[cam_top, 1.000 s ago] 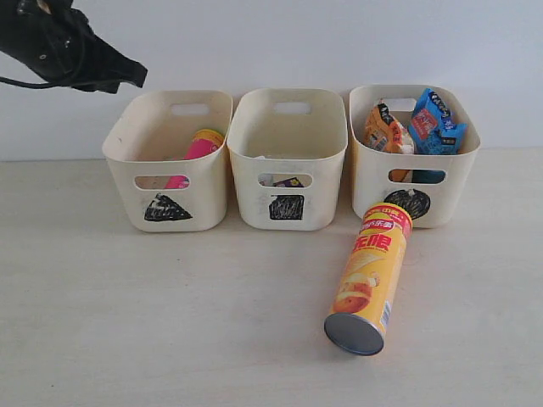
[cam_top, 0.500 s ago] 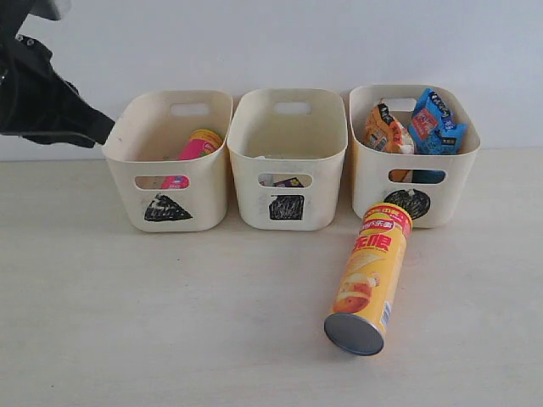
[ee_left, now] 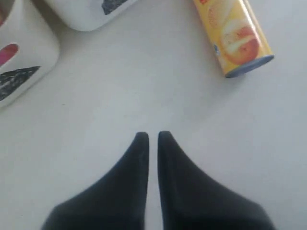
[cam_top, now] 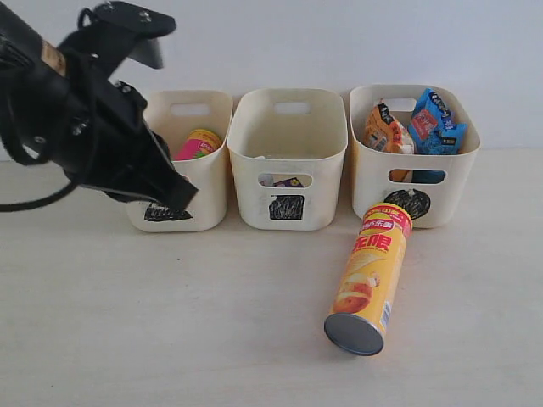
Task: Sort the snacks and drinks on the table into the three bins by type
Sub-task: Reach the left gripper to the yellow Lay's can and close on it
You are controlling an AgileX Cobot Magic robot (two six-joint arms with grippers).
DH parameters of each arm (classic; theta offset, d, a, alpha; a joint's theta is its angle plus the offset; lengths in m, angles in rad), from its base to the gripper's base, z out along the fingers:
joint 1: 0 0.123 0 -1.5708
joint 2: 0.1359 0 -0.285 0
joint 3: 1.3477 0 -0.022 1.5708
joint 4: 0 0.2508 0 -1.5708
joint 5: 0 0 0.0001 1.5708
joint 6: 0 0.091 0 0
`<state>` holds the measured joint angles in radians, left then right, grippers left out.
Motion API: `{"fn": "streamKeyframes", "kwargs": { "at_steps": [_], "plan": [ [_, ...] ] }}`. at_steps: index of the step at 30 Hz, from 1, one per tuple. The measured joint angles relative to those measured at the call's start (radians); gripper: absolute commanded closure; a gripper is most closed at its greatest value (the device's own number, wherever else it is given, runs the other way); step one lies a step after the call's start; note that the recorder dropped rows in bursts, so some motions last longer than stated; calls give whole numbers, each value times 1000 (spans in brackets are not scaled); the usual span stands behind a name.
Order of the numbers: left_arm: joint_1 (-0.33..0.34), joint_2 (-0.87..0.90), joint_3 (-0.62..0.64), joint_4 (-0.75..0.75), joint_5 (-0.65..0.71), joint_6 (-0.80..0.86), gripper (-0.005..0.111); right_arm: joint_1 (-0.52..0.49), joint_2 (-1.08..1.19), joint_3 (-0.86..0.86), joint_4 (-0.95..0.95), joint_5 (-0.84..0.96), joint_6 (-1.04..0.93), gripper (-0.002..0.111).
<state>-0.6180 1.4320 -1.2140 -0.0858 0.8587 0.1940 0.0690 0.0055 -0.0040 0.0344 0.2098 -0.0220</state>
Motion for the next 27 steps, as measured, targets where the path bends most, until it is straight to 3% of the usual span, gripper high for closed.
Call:
{"fn": "streamKeyframes", "kwargs": {
  "at_steps": [8,15,21,27],
  "plan": [
    [-121,132,-28,0,-49,-32,103,0,0,0,0,0,0,108],
    [-217,291,-168,-2,-76,-84,103,0,0,0,0,0,0,108],
    [-260,458,-332,-2,-76,-105,103,0,0,0,0,0,0,108],
    [-260,562,-448,-2,-61,-114,101,0,0,0,0,0,0,108]
  ]
}}
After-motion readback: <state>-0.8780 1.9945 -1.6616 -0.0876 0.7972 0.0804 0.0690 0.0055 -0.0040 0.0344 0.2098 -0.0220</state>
